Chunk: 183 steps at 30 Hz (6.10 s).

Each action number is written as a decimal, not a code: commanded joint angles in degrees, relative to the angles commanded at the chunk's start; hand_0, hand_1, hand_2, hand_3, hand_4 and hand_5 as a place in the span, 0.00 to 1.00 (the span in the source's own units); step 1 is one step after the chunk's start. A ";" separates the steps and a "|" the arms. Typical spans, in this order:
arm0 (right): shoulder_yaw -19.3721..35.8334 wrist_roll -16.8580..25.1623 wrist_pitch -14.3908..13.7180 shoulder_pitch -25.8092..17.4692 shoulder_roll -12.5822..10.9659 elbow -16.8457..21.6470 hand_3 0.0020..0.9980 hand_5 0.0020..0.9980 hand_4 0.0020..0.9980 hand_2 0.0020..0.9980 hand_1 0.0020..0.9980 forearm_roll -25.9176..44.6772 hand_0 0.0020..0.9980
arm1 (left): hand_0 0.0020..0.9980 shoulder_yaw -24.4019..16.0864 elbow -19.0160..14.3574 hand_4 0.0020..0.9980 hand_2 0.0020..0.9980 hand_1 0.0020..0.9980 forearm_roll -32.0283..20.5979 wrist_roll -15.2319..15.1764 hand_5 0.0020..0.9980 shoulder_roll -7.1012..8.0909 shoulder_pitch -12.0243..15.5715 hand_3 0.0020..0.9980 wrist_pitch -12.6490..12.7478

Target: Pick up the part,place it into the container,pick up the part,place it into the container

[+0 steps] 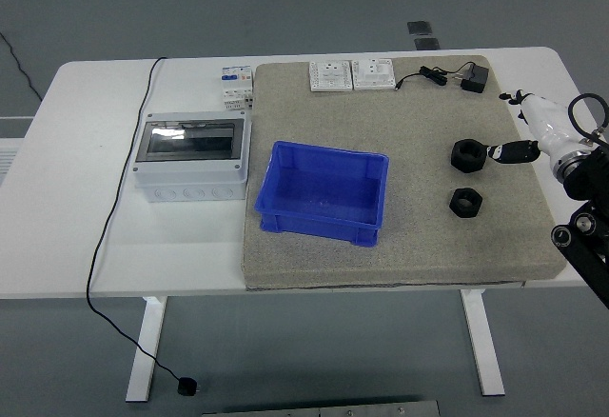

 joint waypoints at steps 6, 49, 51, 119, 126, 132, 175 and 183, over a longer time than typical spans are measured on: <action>1.34 0.86 -1.15 -0.93 0.13 0.44 0.84 0.28 0.89 0.83 0.73 0.94 0.70 | 0.72 -0.01 0.00 0.57 0.73 0.60 0.02 -0.01 0.47 -0.04 0.03 0.56 -0.02; -21.49 -1.00 4.33 18.12 3.67 -25.75 0.85 0.29 0.91 0.84 0.75 4.43 0.72 | 0.72 -0.43 0.00 0.57 0.72 0.60 0.98 0.17 0.47 0.69 -0.70 0.56 0.01; -22.09 -0.93 4.30 18.53 4.09 -26.53 0.85 0.28 0.90 0.83 0.74 5.29 0.72 | 0.72 -0.45 0.00 0.57 0.72 0.59 1.04 0.19 0.47 0.72 -0.73 0.56 -0.01; -37.14 -0.22 2.58 19.60 3.65 10.31 0.67 0.11 0.64 0.71 0.69 9.37 0.72 | 0.72 -0.04 0.00 0.57 0.72 0.59 0.58 -0.11 0.47 0.87 -0.40 0.56 0.41; -37.25 -1.56 3.69 20.06 3.79 9.17 0.71 0.14 0.69 0.78 0.74 7.14 0.75 | 0.72 0.05 0.00 0.57 0.72 0.59 0.56 -0.22 0.47 0.91 -0.40 0.56 0.52; -37.61 -2.58 4.54 20.00 3.72 8.55 0.77 0.13 0.71 0.82 0.78 6.45 0.78 | 0.72 0.08 0.00 0.57 0.72 0.59 0.54 -0.23 0.47 0.93 -0.38 0.56 0.53; -20.66 -13.97 13.76 3.72 -5.74 7.48 0.81 0.18 0.79 0.82 0.77 6.49 0.74 | 0.72 -0.11 0.00 0.56 0.71 0.59 0.20 -0.38 0.47 0.73 0.26 0.55 0.76; -22.30 -12.98 13.48 4.13 -4.71 4.52 0.69 0.04 0.50 0.68 0.67 3.26 0.65 | 0.72 -0.02 0.00 0.56 0.71 0.59 0.15 -0.39 0.47 0.70 0.16 0.55 0.78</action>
